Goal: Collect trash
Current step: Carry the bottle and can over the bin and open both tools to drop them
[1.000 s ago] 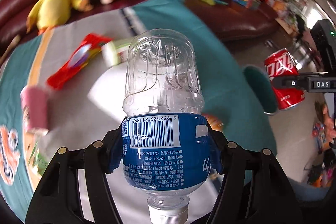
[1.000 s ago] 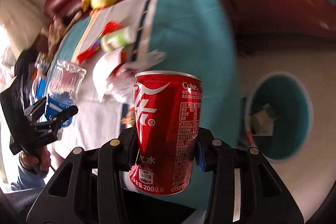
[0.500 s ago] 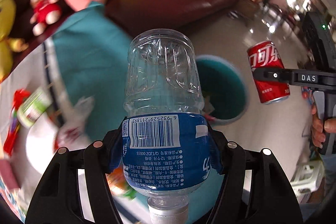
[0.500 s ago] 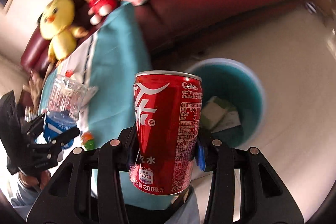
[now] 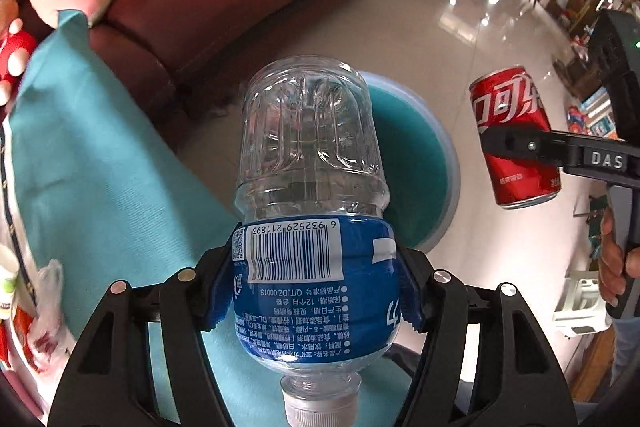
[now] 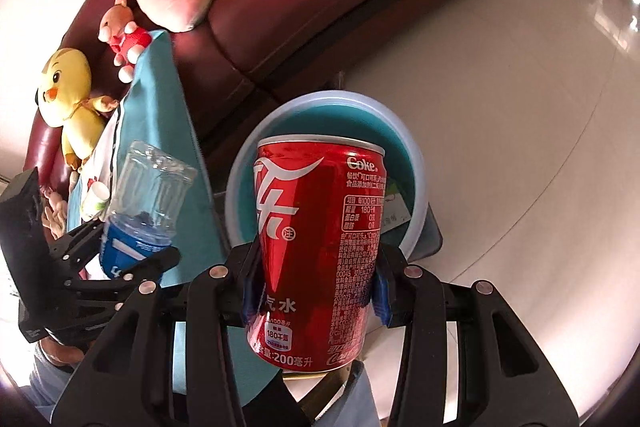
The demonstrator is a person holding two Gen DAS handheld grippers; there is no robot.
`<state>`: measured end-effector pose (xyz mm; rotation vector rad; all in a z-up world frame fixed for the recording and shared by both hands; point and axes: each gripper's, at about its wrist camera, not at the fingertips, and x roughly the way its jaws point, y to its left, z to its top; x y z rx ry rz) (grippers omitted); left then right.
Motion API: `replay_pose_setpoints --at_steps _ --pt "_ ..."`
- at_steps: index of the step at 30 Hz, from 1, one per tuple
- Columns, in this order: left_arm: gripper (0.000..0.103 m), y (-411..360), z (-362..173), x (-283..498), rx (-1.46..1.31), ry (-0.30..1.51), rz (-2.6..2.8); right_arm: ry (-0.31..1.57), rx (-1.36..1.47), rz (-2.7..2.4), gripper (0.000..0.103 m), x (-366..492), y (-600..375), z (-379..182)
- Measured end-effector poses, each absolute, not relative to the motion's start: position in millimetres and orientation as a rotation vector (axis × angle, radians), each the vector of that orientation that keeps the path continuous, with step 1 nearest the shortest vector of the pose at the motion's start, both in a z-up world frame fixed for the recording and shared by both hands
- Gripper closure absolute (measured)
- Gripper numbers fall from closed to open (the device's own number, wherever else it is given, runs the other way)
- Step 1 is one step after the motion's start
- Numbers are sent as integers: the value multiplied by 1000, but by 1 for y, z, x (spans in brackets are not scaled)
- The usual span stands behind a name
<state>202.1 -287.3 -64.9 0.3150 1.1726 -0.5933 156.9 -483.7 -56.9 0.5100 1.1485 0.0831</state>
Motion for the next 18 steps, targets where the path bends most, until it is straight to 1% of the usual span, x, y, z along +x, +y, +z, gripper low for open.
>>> replay_pose_setpoints --at_steps 10,13,14,18 --pt "36 -310 -98 230 339 1254 -540 1199 532 96 62 180 -485 -82" --pt "33 -316 -102 238 332 1258 -514 1211 531 92 62 184 -487 -86" --pt "26 -315 -103 239 320 1263 -523 1216 530 89 62 184 -488 -88" --pt "25 -314 -104 237 329 1246 -515 1231 530 83 62 187 -488 -95"
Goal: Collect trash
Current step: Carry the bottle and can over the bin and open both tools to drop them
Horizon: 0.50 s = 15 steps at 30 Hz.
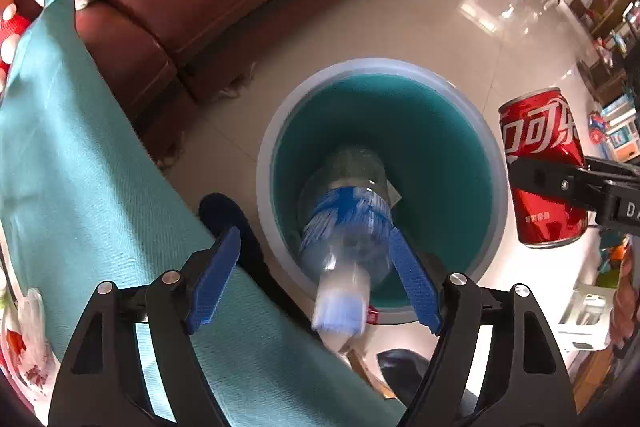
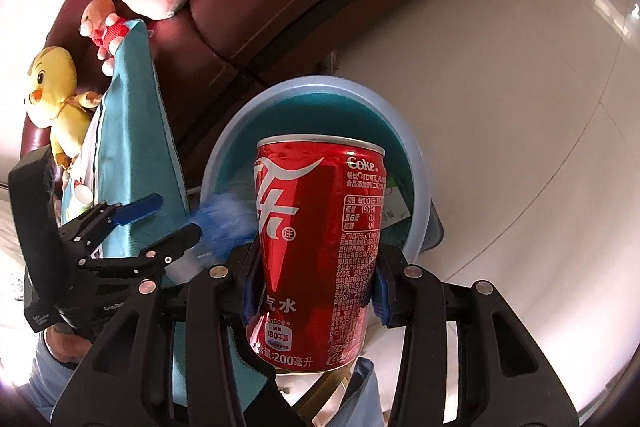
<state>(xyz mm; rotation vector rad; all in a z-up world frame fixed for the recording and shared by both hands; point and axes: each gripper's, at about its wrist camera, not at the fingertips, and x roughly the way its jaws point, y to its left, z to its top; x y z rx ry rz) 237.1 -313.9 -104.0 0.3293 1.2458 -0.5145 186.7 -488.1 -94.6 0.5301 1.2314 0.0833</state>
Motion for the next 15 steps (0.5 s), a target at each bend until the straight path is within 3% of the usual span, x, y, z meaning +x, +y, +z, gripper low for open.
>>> replay_pose_setpoints --at_steps 15 --pt "19 -292 -91 222 279 1226 -514 1260 511 81 61 193 -480 -101"
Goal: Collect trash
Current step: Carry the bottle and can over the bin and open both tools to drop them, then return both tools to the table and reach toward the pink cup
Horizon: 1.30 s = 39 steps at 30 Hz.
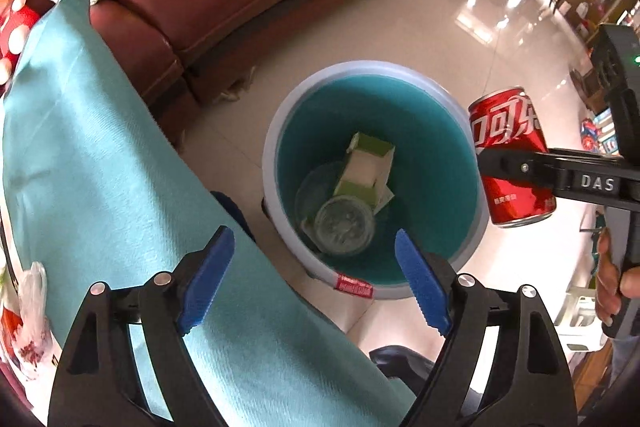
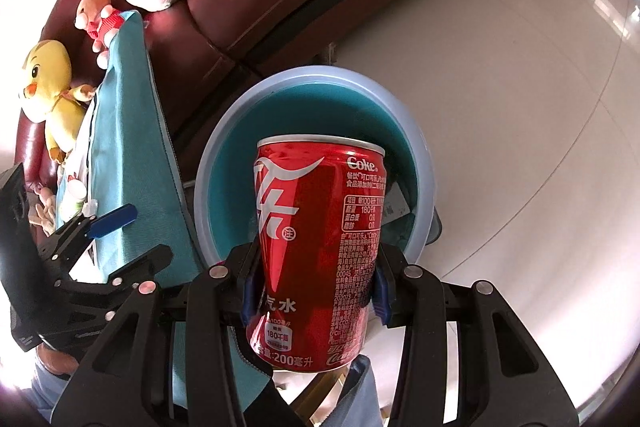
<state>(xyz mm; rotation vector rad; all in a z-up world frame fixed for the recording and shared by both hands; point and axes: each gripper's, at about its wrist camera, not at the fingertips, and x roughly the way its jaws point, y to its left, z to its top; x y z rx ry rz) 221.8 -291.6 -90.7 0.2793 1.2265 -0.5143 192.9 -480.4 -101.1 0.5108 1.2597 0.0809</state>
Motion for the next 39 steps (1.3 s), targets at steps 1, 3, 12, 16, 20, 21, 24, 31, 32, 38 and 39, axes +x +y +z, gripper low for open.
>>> replay_pose_setpoints --at_steps 1,3,12,16,20,21,24,31,32,38,39 --pt "19 -289 -89 219 276 1227 -515 1264 510 82 61 193 -479 -102" --pt "19 -287 -87 216 274 1225 -516 1275 502 85 59 194 -476 -103" --pt "10 -266 -76 201 250 1206 -517 1298 492 64 30 191 -466 -99" --pt "10 -253 -70 196 244 1192 -513 1297 468 42 28 185 -460 -89" --pt "9 -235 -63 188 221 1179 -508 1299 444 27 28 178 -453 -78" --pt "9 -230 -62 185 215 1174 -506 1299 433 25 26 177 -449 -75" --pt "9 -215 -57 176 199 1162 -496 1301 406 29 23 172 -436 -66" --pt "9 -163 -42 163 147 1128 -458 1294 309 81 20 169 -387 -41" --pt "9 -155 -41 160 140 1124 -450 1294 294 90 19 170 -380 -38" --pt "9 -97 -32 146 93 1101 -373 1303 214 166 19 171 -321 -26" --pt "9 -83 -32 142 78 1097 -356 1303 196 181 19 171 -309 -24"
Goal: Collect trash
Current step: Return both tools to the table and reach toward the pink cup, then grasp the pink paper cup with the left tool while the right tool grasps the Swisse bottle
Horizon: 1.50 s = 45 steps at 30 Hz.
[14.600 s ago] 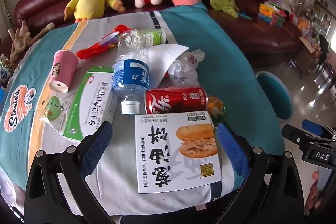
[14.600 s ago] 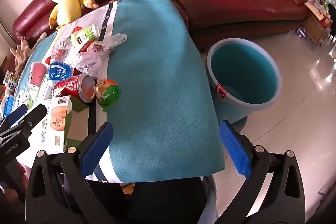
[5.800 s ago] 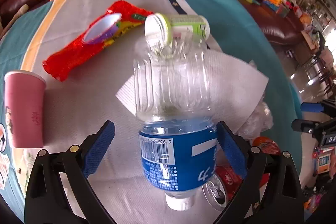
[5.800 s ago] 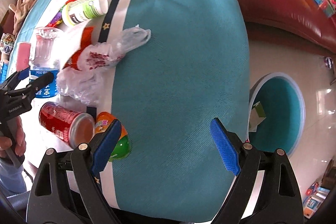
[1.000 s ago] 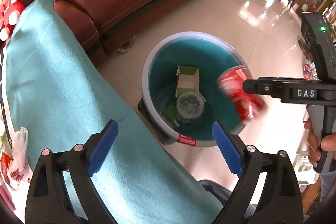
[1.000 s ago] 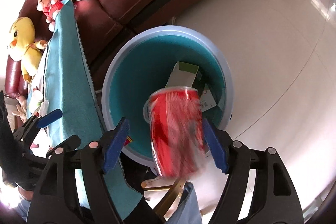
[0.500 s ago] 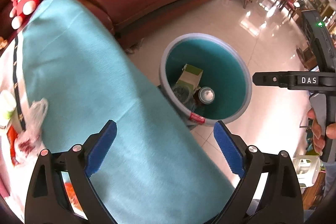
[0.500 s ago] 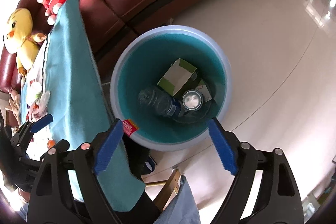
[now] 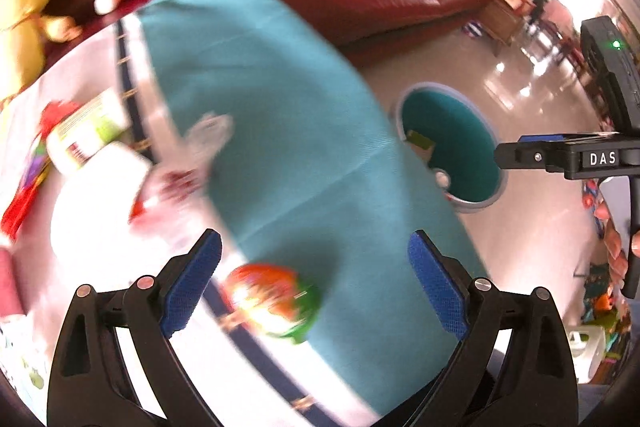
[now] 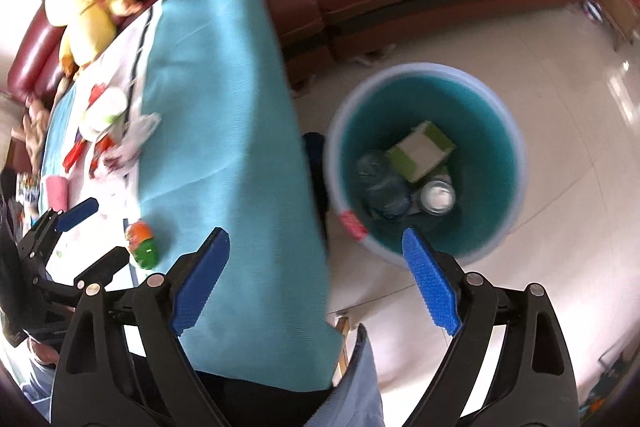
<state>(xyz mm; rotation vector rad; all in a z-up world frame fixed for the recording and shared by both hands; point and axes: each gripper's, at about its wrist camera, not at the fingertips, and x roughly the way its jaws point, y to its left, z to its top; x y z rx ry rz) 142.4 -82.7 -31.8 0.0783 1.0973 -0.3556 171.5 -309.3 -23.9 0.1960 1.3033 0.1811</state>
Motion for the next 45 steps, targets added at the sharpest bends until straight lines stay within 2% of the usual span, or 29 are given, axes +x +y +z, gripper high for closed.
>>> replay_pose_setpoints --at_steps 17,26,35,41,43,44,45 --pt "9 128 -27 98 -65 1064 -64 1222 -243 475 19 185 -103 14" --pt "9 237 -22 90 -131 1041 130 1197 -535 569 19 206 -8 11" --pt "9 289 -46 117 -221 1068 204 1175 -699 590 19 232 43 3" --pt "9 297 -63 135 -256 1095 186 1161 -753 590 19 261 59 -3" --pt "32 295 -67 139 -271 1088 148 1151 -780 589 19 268 64 -6" --pt "41 293 -68 140 -274 1091 133 1146 -794 591 19 272 67 -8" --pt "42 292 -68 140 -270 1082 127 1139 -816 596 19 277 71 -10"
